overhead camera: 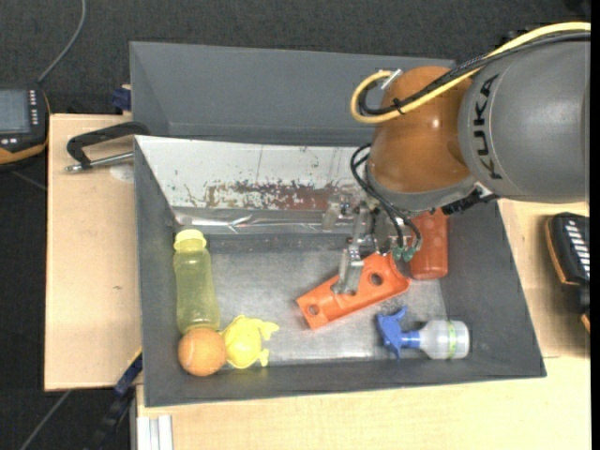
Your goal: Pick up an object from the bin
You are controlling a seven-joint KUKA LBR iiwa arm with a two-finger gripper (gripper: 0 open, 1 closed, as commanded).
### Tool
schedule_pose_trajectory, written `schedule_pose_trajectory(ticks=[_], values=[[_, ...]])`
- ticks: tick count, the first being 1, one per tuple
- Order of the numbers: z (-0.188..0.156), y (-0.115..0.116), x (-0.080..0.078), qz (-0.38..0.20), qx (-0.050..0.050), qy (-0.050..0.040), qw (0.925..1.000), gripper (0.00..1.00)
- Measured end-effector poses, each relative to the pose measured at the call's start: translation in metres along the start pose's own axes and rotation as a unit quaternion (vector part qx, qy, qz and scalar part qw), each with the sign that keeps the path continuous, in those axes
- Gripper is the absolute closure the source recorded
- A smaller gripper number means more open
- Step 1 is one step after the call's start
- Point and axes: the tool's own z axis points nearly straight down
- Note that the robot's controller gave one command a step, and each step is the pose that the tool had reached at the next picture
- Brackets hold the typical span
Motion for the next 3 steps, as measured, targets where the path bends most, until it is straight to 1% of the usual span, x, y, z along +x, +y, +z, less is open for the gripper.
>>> schedule_pose_trajectory(ticks=[1,2,3], values=[[-0.005,0.0,-0.001,0.0,0.0,-0.004,1.0,0.0],[0.038,-0.03,-0.001,-0.023,-0.001,-0.0064,0.9997,0.0],[0.079,-0.086,0.008,-0.02,-0.001,-0.0047,0.9998,1.0]])
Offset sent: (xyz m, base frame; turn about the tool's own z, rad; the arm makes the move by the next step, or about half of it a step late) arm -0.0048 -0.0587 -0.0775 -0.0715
